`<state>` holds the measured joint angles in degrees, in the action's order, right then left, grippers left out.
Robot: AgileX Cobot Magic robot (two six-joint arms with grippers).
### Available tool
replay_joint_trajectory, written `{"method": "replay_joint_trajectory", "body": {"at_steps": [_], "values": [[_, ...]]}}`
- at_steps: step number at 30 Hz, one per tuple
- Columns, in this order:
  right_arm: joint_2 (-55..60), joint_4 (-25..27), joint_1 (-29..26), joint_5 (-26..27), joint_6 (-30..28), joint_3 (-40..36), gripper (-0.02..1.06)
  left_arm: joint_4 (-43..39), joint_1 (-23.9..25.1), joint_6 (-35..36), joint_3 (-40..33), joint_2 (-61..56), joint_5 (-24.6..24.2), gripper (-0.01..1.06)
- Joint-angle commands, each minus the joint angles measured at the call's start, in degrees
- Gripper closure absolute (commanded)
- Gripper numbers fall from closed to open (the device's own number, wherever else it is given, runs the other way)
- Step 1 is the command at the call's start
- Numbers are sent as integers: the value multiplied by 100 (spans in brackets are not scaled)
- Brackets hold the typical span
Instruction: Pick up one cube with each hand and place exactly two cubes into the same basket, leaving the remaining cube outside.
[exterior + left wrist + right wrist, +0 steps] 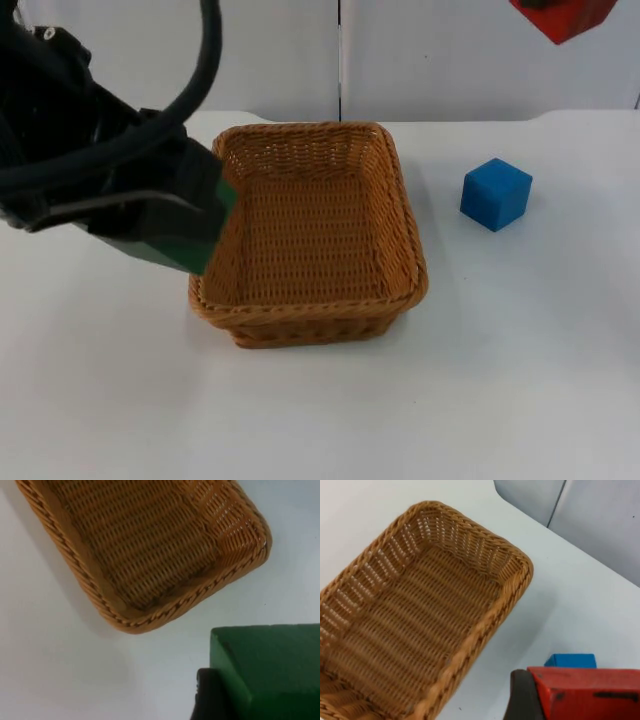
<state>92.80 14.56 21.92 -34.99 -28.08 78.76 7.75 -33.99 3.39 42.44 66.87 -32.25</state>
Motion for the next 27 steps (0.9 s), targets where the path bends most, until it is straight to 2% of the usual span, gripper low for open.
{"method": "replay_joint_trajectory", "body": {"at_steps": [1,13,17,18,23,27], "values": [[-64,147,-9,50,18,44,105,-31,-40,14,16,-45,157,105],[1,276,11,253,18,44,105,-93,10,14,16,217,702,105],[227,368,82,243,18,213,105,-93,10,14,16,633,1207,105],[227,368,82,243,18,213,105,-93,10,14,16,633,1207,105],[846,361,343,137,18,759,105,-143,10,14,73,1211,1492,105],[1306,399,414,-138,18,1283,105,-219,10,-7,450,1589,1409,105]]}}
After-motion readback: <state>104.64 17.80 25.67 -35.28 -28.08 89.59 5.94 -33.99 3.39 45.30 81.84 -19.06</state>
